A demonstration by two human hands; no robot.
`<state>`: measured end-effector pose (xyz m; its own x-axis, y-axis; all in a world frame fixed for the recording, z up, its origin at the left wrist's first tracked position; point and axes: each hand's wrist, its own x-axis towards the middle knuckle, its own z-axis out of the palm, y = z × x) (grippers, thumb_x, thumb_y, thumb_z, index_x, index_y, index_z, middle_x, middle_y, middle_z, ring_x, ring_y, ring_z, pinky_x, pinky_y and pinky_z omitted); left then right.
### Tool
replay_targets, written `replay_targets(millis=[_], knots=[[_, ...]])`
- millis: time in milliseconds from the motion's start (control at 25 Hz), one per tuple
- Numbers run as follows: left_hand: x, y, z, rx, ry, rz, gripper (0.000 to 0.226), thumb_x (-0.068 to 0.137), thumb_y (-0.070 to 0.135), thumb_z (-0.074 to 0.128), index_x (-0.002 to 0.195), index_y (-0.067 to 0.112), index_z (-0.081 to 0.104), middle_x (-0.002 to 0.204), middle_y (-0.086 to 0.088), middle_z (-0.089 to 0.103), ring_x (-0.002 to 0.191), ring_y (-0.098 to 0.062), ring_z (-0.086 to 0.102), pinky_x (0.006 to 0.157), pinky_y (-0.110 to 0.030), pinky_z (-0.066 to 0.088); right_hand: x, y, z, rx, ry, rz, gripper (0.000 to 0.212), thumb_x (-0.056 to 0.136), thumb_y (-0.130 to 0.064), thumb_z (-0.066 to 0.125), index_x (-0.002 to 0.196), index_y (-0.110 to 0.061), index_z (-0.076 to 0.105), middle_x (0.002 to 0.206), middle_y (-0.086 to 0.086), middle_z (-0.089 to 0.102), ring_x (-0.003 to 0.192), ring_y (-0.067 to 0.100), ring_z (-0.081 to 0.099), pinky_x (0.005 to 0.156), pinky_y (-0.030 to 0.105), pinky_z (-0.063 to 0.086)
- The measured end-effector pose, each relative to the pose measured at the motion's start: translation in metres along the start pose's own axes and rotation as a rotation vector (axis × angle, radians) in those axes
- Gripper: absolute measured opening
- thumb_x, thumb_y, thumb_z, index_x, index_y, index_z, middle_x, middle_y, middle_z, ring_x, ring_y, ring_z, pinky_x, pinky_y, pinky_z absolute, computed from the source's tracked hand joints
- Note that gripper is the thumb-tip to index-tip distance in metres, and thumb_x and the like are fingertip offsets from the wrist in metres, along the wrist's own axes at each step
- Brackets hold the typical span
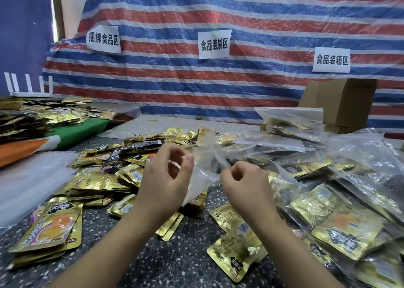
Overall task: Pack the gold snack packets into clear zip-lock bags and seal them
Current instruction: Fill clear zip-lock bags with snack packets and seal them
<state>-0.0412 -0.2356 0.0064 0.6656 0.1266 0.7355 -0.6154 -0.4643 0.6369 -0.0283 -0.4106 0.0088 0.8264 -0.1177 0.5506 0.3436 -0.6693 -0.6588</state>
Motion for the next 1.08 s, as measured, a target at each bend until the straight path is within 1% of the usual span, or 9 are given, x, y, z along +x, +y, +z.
replay_targets(millis=[80, 160, 240, 360, 520, 720, 840, 960, 1080], knots=[[-0.008, 0.001, 0.001, 0.157, -0.082, 0.156, 0.031, 0.088, 0.057, 0.053, 0.106, 0.032, 0.052, 0.099, 0.022, 0.056, 0.081, -0.004, 0.056, 0.069, -0.015, 0.046, 0.001, 0.000, 0.000, 0.159, 0.007, 0.078, 0.030, 0.083, -0.022, 0.056, 0.061, -0.003, 0.049, 0.055, 0.012, 0.056, 0.049, 0.025, 0.058, 0.050, 0.045, 0.048], [-0.012, -0.003, 0.004, 0.358, -0.198, 0.286, 0.054, 0.083, 0.058, 0.062, 0.124, 0.023, 0.055, 0.123, 0.007, 0.055, 0.099, -0.009, 0.055, 0.084, -0.025, 0.047, 0.001, 0.000, -0.002, 0.272, 0.004, 0.136, 0.030, 0.083, -0.019, 0.055, 0.068, 0.007, 0.051, 0.066, 0.027, 0.060, 0.052, 0.027, 0.066, 0.059, 0.055, 0.053], [-0.012, -0.004, 0.007, 0.429, -0.209, 0.323, 0.055, 0.083, 0.040, 0.073, 0.130, 0.016, 0.056, 0.131, -0.004, 0.054, 0.109, -0.020, 0.057, 0.088, -0.038, 0.052, 0.000, -0.001, -0.001, 0.304, -0.022, 0.136, 0.031, 0.082, -0.018, 0.054, 0.070, 0.010, 0.052, 0.068, 0.031, 0.060, 0.049, 0.019, 0.066, 0.060, 0.057, 0.054], [-0.008, -0.006, 0.006, 0.399, -0.169, 0.369, 0.042, 0.086, 0.014, 0.074, 0.126, 0.009, 0.061, 0.128, -0.008, 0.057, 0.109, -0.025, 0.060, 0.086, -0.039, 0.055, -0.001, -0.004, 0.001, 0.329, -0.084, 0.126, 0.034, 0.079, -0.022, 0.053, 0.069, 0.010, 0.052, 0.063, 0.028, 0.060, 0.048, 0.019, 0.065, 0.059, 0.053, 0.054], [-0.003, -0.010, 0.003, 0.354, -0.103, 0.451, 0.025, 0.086, 0.002, 0.070, 0.111, 0.003, 0.071, 0.115, -0.009, 0.069, 0.101, -0.025, 0.066, 0.086, -0.037, 0.056, -0.001, -0.005, 0.002, 0.372, -0.147, 0.129, 0.038, 0.072, -0.026, 0.052, 0.065, 0.011, 0.051, 0.058, 0.029, 0.058, 0.044, 0.019, 0.062, 0.055, 0.041, 0.049], [0.006, -0.011, -0.007, 0.305, -0.261, 0.413, 0.012, 0.093, 0.009, 0.061, 0.096, 0.009, 0.073, 0.098, 0.002, 0.071, 0.088, -0.016, 0.064, 0.077, -0.038, 0.055, 0.002, -0.001, 0.001, 0.409, -0.065, 0.136, 0.033, 0.089, -0.012, 0.053, 0.067, 0.013, 0.052, 0.059, 0.028, 0.057, 0.044, 0.018, 0.060, 0.054, 0.039, 0.048], [0.014, -0.009, -0.010, 0.264, -0.369, 0.339, 0.021, 0.099, 0.030, 0.053, 0.089, 0.015, 0.064, 0.090, 0.011, 0.060, 0.083, -0.005, 0.054, 0.074, -0.028, 0.048, 0.003, -0.002, 0.000, 0.485, -0.040, 0.179, 0.033, 0.090, -0.009, 0.051, 0.066, 0.013, 0.049, 0.053, 0.019, 0.052, 0.044, 0.018, 0.055, 0.050, 0.036, 0.045], [0.021, -0.008, -0.015, 0.258, -0.396, 0.328, 0.028, 0.094, 0.045, 0.049, 0.081, 0.021, 0.054, 0.087, 0.014, 0.053, 0.081, -0.005, 0.051, 0.072, -0.022, 0.046, 0.003, 0.001, 0.001, 0.528, -0.073, 0.258, 0.041, 0.092, -0.018, 0.053, 0.061, 0.007, 0.046, 0.053, 0.012, 0.049, 0.045, 0.018, 0.051, 0.047, 0.031, 0.043], [0.025, -0.011, -0.022, 0.286, -0.442, 0.337, 0.027, 0.094, 0.047, 0.048, 0.077, 0.026, 0.049, 0.087, 0.018, 0.050, 0.080, -0.006, 0.051, 0.070, -0.029, 0.049, 0.009, 0.006, -0.005, 0.288, -0.020, 0.287, 0.037, 0.090, -0.038, 0.062, 0.071, -0.009, 0.046, 0.067, 0.007, 0.052, 0.056, 0.018, 0.049, 0.054, 0.036, 0.040]])
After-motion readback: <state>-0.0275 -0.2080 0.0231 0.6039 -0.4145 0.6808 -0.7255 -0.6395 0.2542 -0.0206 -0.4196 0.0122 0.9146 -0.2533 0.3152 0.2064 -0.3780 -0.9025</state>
